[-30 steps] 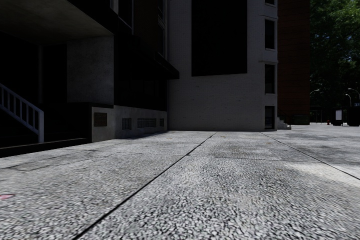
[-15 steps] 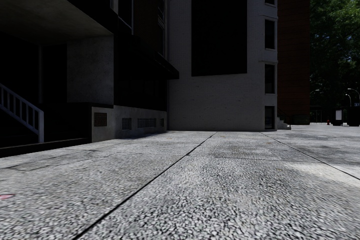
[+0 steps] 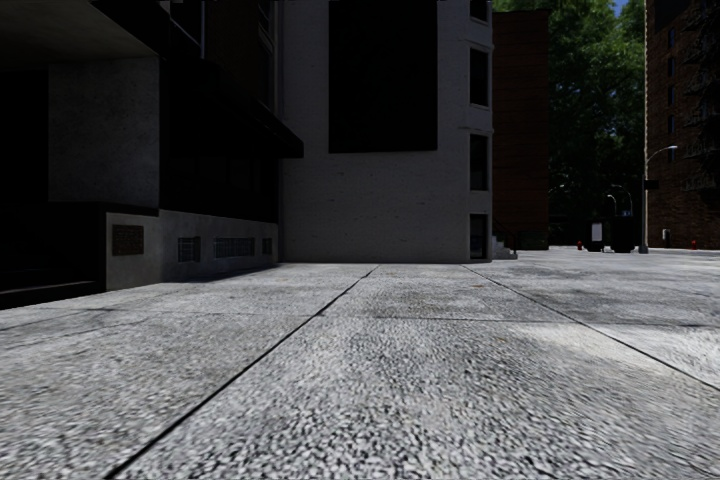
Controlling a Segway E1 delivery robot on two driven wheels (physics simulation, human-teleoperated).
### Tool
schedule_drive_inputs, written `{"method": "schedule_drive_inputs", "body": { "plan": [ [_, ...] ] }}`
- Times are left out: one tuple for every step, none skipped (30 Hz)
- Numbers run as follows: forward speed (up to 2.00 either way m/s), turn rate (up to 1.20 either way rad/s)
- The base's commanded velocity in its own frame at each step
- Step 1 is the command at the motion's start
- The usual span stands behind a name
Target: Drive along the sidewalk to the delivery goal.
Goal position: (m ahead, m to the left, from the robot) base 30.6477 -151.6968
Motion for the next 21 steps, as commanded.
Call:
{"method": "schedule_drive_inputs", "body": {
  "plan": [
    [1.91, -1.2],
    [1.92, -1.2],
    [1.94, -1.2],
    [1.94, -1.2],
    [1.95, -0.83],
    [1.95, 0.0],
    [1.95, 0.0],
    [1.95, 0.0],
    [1.95, 0.0],
    [1.96, 0.0],
    [1.97, 0.0],
    [2.0, 0.0],
    [2.0, 0.0],
    [2.0, 0.0],
    [2.0, 0.0],
    [2.0, 0.0],
    [2.0, 0.0],
    [2.0, 0.0],
    [2.0, 0.0],
    [2.0, 0.0],
    [2.0, 0.0]
  ]
}}
